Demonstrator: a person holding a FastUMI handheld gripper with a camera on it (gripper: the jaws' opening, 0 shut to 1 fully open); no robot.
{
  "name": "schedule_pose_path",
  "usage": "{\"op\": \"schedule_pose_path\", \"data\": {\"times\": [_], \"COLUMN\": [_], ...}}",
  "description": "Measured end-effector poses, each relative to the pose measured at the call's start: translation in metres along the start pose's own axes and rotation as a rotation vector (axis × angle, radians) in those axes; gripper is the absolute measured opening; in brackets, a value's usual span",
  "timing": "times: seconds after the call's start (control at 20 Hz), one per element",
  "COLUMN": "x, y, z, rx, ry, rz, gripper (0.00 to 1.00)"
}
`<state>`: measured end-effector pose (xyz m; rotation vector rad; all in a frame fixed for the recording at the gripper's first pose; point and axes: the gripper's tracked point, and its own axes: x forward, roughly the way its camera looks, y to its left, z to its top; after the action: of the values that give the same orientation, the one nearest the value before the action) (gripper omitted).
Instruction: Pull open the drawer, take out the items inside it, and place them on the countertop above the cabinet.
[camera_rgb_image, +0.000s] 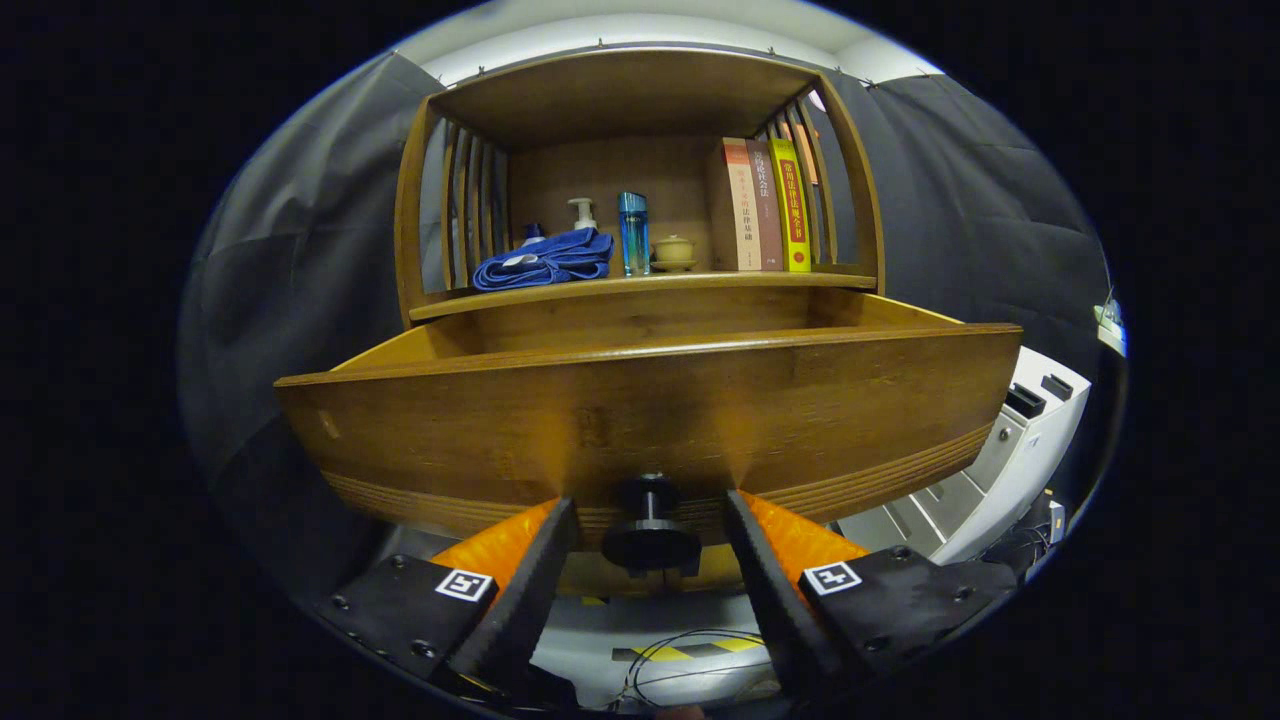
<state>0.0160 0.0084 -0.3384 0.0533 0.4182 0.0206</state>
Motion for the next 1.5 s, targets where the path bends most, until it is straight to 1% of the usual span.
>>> {"op": "schedule_pose_path", "data": {"times": [0.1,0.25,0.45,0.6,0.75,0.85,1.0,1.1,1.2,1.35,1.5], "x": [-0.012,-0.033,-0.047,-0.040,-0.033,-0.014,0.034,0.070,0.105,0.143,0.159], "y": [0.005,0.010,-0.001,-0.010,-0.014,-0.007,0.004,0.004,0.005,0.013,0.007], "z": [0.014,0.053,0.154,0.229,0.288,0.304,0.302,0.281,0.243,0.164,0.111], "rx": [-0.029,-0.038,-0.003,0.017,-0.018,-0.046,-0.075,-0.111,-0.123,-0.073,-0.045], "ry": [-0.037,-0.113,-0.288,-0.378,-0.421,-0.396,-0.322,-0.230,-0.107,0.130,0.281], "rz": [0.018,0.041,0.029,0.021,0.010,0.013,0.030,0.018,0.017,0.035,0.021], "gripper": [0.98,0.98,0.97,0.97,0.97,0.97,0.97,0.97,0.97,0.97,0.97]}}
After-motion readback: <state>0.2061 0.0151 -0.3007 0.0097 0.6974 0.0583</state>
